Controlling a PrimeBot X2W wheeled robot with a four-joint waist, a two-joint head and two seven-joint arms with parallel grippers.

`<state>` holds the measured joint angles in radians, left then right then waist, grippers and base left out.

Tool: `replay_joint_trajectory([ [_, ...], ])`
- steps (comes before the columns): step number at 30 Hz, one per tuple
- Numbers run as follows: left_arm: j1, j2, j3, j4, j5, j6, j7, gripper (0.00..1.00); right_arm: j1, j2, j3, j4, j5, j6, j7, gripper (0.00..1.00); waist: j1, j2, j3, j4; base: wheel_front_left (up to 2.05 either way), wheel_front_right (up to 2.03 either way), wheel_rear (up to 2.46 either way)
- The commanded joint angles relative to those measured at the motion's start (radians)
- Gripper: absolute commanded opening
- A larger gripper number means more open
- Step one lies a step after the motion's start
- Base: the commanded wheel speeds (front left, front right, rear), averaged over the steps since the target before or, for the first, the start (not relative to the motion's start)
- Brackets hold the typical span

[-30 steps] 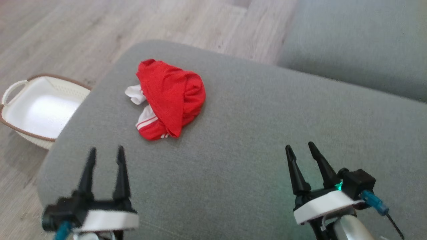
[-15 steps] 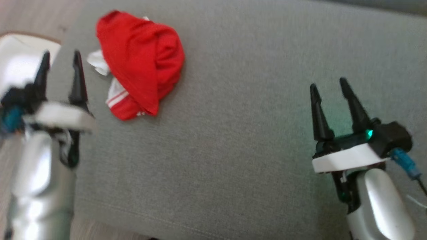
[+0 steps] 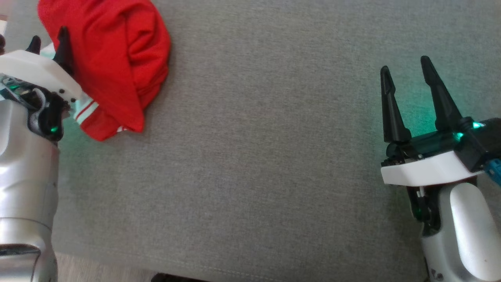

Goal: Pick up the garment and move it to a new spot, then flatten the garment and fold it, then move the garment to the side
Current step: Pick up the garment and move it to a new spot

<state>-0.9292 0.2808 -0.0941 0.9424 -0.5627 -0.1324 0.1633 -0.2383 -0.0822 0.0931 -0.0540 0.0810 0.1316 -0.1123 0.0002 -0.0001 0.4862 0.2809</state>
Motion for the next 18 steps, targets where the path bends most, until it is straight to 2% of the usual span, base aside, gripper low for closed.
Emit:
replay_joint_trajectory([
  [1,-0.035,0.07,0.017,-0.006,-0.017,0.002,0.006,1.0,-0.006,-0.003,0.027,-0.044,-0.007,-0.001,0.006,1.0,-0.0002,0.0001,0.016,-0.017,0.0,0.0,0.0],
  [5,-0.068,0.072,-0.014,0.046,-0.08,0.002,0.013,0.99,0.004,-0.003,0.02,-0.054,-0.012,-0.001,0.006,1.0,-0.0002,0.0001,0.023,-0.023,0.0,0.0,0.0],
  [6,-0.07,0.07,-0.02,0.048,-0.097,0.002,0.011,0.38,0.004,-0.002,0.02,-0.053,-0.013,-0.001,0.006,1.0,-0.0002,0.0001,0.021,-0.023,0.0,0.0,0.0],
  [7,-0.07,0.069,-0.031,0.046,-0.11,0.002,0.003,0.0,0.004,-0.002,0.019,-0.051,-0.014,-0.001,0.006,1.0,-0.0002,0.0001,0.018,-0.023,0.0,0.0,0.0],
  [13,-0.053,0.08,-0.077,0.0,-0.199,0.002,-0.104,0.0,0.003,0.006,0.029,-0.023,-0.012,-0.001,-0.011,1.0,-0.0002,0.0001,-0.028,-0.024,0.0,0.0,0.0],
  [18,-0.035,0.133,-0.137,-0.086,-0.218,0.002,-0.27,0.0,0.003,0.016,0.046,0.02,0.005,-0.001,-0.041,1.0,-0.0002,0.0001,-0.096,-0.036,0.0,0.0,0.0],
])
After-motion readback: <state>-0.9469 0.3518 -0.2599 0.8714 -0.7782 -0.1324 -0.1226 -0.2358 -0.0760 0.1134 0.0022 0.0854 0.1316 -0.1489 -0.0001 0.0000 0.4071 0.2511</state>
